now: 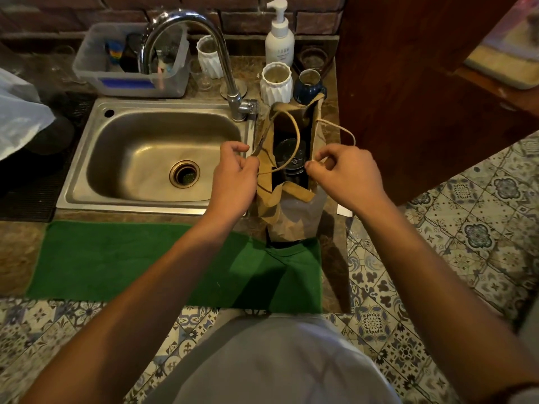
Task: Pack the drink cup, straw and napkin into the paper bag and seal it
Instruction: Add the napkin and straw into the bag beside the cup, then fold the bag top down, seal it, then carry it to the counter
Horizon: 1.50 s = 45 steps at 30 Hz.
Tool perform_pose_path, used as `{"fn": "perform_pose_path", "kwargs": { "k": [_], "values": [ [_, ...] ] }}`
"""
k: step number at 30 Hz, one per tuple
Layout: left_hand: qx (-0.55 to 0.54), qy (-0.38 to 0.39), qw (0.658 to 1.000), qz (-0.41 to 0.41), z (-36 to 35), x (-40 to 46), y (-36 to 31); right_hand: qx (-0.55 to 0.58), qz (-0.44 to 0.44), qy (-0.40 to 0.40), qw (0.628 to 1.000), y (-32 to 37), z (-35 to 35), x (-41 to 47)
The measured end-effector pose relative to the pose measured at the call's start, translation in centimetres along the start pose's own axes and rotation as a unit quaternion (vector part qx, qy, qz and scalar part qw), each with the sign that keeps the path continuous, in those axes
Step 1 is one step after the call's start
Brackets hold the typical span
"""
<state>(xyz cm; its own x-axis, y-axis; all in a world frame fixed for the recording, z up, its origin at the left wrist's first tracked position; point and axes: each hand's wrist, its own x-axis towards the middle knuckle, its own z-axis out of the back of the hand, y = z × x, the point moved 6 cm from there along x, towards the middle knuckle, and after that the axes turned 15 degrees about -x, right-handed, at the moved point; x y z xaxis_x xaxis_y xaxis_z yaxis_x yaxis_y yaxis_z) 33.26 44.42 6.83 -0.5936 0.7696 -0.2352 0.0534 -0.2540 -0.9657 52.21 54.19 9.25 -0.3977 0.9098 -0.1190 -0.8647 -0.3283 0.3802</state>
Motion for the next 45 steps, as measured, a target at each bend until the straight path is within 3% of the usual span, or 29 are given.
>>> {"fn": "perform_pose_path", "kwargs": {
  "k": [10,19,24,33,45],
  "values": [
    [-0.019,0.029,0.999,-0.019,-2.1,-0.1,-0.5,-0.081,0.072,0.017,0.994,1.8,-0.6,-0.8],
    [-0.085,0.076,0.993,0.033,-3.9,0.3,-0.2,0.055,0.070,0.047,0.995,1.2,-1.4,-0.9],
    [-0.064,0.086,0.994,0.021,-4.0,0.1,0.3,0.199,0.015,0.091,0.976,0.5,-2.6,-1.0],
    [-0.043,0.075,0.995,0.050,-3.7,-0.3,0.7,0.331,-0.049,0.119,0.935,-0.5,-3.2,-2.2],
    [0.110,0.150,0.981,0.048,-4.0,-2.7,0.6,0.291,-0.022,0.101,0.951,0.0,-4.5,-3.6]
  ]
}}
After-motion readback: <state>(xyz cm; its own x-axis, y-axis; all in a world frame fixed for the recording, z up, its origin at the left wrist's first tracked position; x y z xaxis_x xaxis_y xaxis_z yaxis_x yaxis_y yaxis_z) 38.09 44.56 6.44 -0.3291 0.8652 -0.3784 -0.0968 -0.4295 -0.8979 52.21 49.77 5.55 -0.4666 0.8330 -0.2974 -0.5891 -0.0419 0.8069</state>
